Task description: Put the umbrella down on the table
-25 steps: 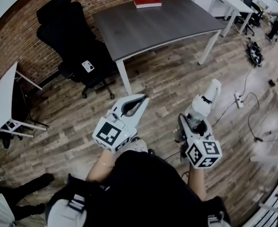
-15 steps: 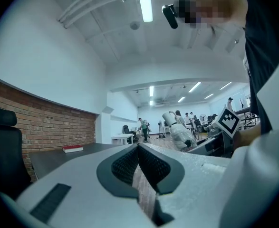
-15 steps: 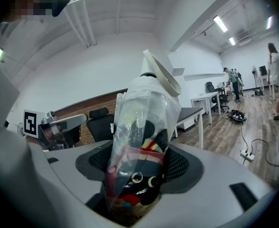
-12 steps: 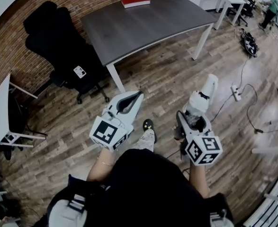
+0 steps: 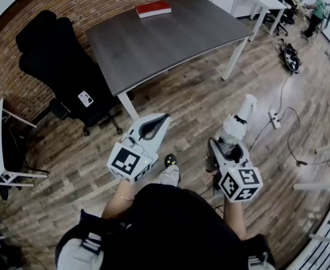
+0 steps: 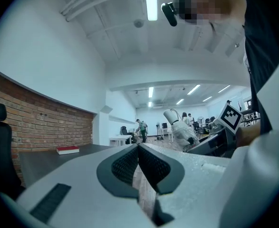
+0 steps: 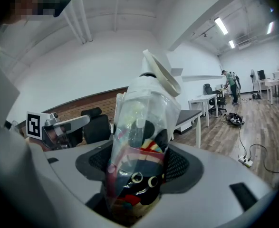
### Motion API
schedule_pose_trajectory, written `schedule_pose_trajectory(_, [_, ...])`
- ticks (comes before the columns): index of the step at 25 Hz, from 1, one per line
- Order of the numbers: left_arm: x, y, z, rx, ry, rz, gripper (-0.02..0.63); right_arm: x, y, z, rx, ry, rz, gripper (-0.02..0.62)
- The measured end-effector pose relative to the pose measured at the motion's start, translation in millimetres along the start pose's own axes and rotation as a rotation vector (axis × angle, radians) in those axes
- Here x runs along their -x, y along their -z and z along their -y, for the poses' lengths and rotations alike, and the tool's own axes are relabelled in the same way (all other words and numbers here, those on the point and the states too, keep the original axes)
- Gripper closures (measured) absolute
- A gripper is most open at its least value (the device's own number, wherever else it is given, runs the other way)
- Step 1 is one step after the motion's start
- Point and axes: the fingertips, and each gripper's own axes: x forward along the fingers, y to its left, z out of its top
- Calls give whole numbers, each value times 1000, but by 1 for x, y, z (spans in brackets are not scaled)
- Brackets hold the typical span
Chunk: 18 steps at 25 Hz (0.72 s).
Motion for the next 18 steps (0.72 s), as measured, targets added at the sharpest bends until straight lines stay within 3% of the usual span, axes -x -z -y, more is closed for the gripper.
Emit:
schedule_pose_trajectory(7, [-26, 20, -43, 45, -33, -54, 609, -51, -15, 15, 0, -16, -18, 304])
schedule_pose_trajectory(18, [-73, 27, -94, 91, -43, -49, 609, -113, -47, 27, 11, -43, -59, 304])
